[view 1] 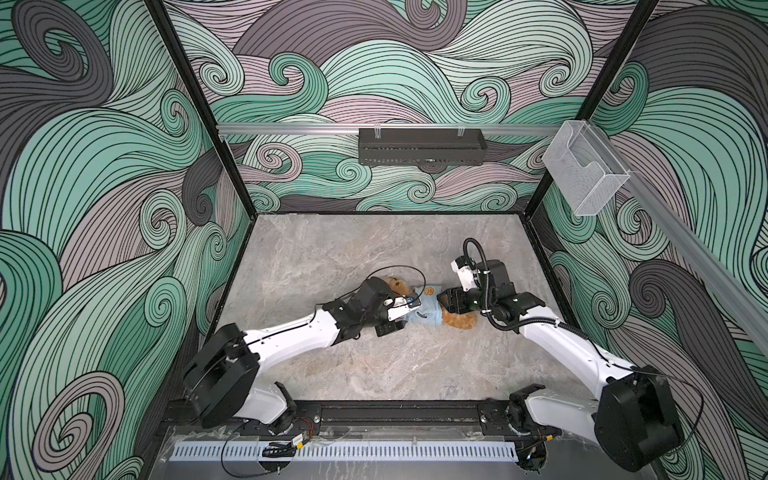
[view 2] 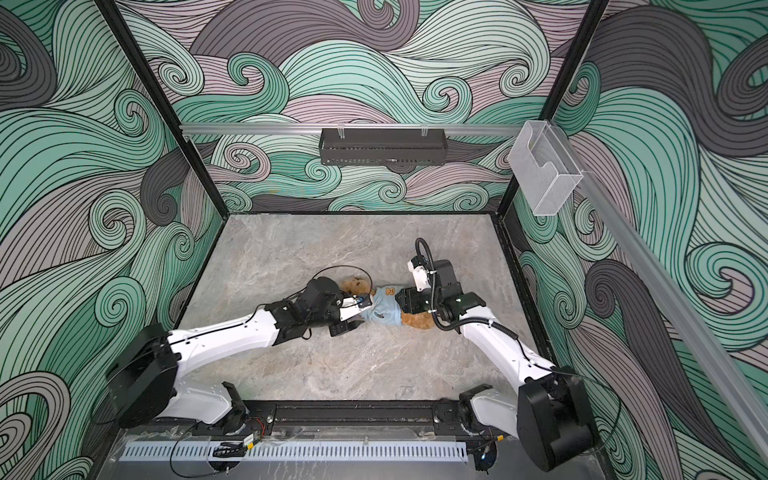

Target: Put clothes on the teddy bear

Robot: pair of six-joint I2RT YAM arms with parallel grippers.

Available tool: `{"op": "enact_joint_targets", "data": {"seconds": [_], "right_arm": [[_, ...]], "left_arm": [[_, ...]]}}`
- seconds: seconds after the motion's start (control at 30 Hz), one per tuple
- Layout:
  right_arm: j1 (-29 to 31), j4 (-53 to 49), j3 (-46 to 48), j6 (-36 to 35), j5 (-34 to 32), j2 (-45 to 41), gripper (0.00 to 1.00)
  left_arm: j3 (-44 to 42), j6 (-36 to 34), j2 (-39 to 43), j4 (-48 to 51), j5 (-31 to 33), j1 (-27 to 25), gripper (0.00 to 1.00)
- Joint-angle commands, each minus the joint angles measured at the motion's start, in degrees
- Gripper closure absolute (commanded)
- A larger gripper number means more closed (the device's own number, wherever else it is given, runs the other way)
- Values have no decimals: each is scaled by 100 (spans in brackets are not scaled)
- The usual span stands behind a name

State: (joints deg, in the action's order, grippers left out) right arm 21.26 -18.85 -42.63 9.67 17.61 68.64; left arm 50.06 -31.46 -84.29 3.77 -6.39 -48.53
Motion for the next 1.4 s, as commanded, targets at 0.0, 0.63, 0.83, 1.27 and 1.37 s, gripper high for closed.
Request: {"op": "enact_joint_targets", "data": {"seconds": [0.0, 0.63, 0.83, 1.27, 1.37], "right_arm": [[19, -733, -15, 263, 444, -184, 40], [335, -962, 90, 144, -1004, -416, 19], [351, -560, 140, 166, -602, -101, 23], [353, -352, 244, 267, -567, 114, 23], [349, -347, 264, 297, -568, 91, 23]], "left_arm": [[786, -1050, -411, 546, -253, -7, 58], [846, -1483, -215, 512, -1386, -7, 53], [1079, -1509, -285, 811, -1451, -7, 81], [1620, -1920, -892, 1338, -1754, -51, 100], [1686, -1975, -998, 1363, -1689, -50, 100]]}}
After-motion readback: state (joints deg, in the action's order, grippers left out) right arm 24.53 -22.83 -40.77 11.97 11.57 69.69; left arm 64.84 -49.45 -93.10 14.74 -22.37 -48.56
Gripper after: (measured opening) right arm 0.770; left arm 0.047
